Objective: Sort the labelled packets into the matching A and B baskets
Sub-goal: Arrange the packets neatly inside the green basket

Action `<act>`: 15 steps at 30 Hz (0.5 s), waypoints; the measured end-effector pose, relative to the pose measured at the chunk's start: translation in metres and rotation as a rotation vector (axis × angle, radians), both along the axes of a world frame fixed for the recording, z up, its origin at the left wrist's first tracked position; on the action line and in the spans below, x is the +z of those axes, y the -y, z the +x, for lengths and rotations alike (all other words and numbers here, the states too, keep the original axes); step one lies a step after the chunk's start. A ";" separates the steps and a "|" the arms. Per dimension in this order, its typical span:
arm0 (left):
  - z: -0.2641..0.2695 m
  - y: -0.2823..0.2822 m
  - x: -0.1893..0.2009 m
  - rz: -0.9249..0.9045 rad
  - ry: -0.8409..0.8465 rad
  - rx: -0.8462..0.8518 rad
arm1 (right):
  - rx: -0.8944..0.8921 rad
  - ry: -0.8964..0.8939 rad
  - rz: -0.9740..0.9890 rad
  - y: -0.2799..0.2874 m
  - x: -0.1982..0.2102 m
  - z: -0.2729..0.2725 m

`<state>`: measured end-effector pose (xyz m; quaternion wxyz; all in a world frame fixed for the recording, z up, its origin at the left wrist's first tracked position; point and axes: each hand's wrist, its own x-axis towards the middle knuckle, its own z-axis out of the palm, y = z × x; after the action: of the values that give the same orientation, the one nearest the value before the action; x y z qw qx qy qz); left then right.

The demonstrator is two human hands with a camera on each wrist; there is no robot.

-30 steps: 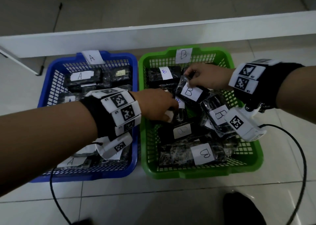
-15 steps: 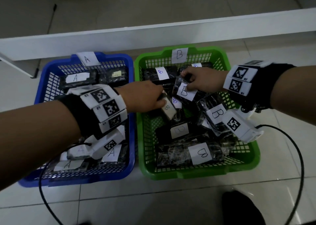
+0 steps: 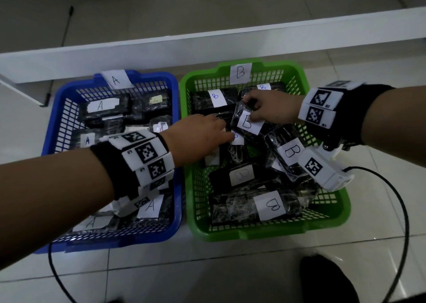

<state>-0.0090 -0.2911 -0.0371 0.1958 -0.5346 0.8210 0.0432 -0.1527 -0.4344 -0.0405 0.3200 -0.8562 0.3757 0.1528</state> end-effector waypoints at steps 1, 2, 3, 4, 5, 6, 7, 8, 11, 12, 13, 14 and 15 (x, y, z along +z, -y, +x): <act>-0.001 0.000 0.000 0.025 0.011 0.014 | -0.003 0.000 0.006 0.000 0.000 0.000; -0.002 -0.001 -0.001 0.041 0.014 0.029 | -0.006 -0.001 0.011 0.000 0.000 0.000; -0.002 -0.001 0.001 0.047 -0.005 0.062 | -0.006 -0.001 0.015 0.000 0.000 -0.001; 0.000 -0.001 0.003 0.050 -0.054 0.129 | -0.006 -0.001 0.018 0.000 0.000 -0.001; 0.002 0.000 0.008 0.057 -0.134 0.221 | -0.006 0.003 0.019 0.000 0.000 -0.001; 0.007 0.003 0.013 0.078 -0.197 0.302 | -0.006 0.007 0.018 0.000 0.000 -0.001; 0.012 0.007 0.018 0.113 -0.223 0.357 | -0.007 0.011 0.016 0.000 0.000 -0.001; 0.018 0.011 0.021 0.152 -0.198 0.368 | -0.010 0.011 0.015 0.000 0.000 -0.001; 0.024 0.019 0.021 0.172 -0.015 0.269 | -0.011 0.002 0.004 0.000 0.001 0.000; 0.023 0.018 0.017 0.159 0.025 0.253 | -0.008 0.000 -0.001 0.000 0.001 0.001; 0.021 0.016 0.011 0.152 0.056 0.253 | -0.009 0.000 0.000 0.000 0.000 0.001; 0.018 0.013 0.005 0.154 0.077 0.263 | -0.009 0.001 0.002 -0.001 0.000 0.001; 0.016 0.010 0.000 0.161 0.083 0.277 | -0.008 0.000 0.003 -0.001 0.000 0.001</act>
<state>0.0069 -0.3009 -0.0370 0.2638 -0.6266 0.7245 0.1133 -0.1519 -0.4334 -0.0407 0.3219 -0.8544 0.3786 0.1520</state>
